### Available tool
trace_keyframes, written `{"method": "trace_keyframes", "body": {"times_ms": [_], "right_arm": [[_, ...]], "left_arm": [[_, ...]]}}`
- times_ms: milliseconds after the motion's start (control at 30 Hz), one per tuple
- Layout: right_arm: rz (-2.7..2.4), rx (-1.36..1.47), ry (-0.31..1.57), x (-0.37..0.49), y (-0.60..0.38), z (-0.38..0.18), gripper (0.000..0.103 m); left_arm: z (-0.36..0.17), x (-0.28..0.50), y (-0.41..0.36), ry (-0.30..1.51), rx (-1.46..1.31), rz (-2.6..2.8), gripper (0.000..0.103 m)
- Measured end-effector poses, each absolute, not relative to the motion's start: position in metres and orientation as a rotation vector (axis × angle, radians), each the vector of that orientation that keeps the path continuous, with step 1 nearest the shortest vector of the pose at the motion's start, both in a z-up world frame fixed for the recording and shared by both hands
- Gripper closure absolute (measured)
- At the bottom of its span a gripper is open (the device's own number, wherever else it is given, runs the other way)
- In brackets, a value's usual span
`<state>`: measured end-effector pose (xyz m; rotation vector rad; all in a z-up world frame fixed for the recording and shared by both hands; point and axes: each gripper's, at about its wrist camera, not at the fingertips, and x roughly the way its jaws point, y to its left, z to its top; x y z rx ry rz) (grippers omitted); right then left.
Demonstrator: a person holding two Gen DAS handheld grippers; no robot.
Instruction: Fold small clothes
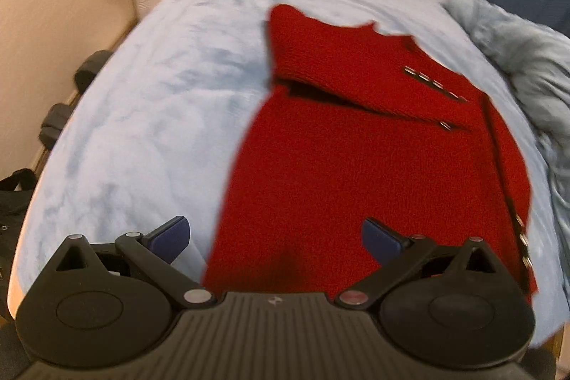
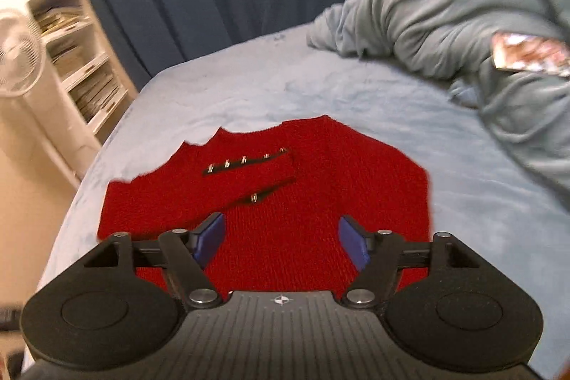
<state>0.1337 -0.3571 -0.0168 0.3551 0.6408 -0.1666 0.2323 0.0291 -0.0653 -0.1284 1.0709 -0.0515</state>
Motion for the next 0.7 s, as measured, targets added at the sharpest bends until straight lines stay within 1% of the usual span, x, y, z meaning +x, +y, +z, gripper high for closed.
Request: {"method": "trace_keyframes", "body": {"times_ms": [100, 267, 333, 400, 500, 700], "right_arm": [[-0.192, 0.297, 0.622, 0.080, -0.344, -0.002, 0.024], [-0.151, 0.181, 0.618, 0.019, -0.331, 0.014, 0.022], [-0.160, 0.140, 0.575, 0.008, -0.327, 0.018, 0.019], [-0.175, 0.151, 0.549, -0.006, -0.325, 0.021, 0.019], [-0.152, 0.206, 0.542, -0.024, -0.327, 0.023, 0.019], [-0.115, 0.164, 0.527, -0.044, -0.320, 0.028, 0.019]], "left_arm": [[-0.054, 0.204, 0.011, 1.040, -0.108, -0.077, 0.000], [-0.037, 0.150, -0.007, 0.993, -0.125, -0.148, 0.000], [-0.031, 0.132, -0.013, 0.991, -0.097, -0.168, 0.000], [-0.025, 0.116, -0.016, 0.968, -0.064, -0.171, 0.000], [-0.016, 0.095, -0.021, 0.933, -0.028, -0.149, 0.000], [-0.010, 0.075, -0.035, 0.916, -0.019, -0.160, 0.000]]}}
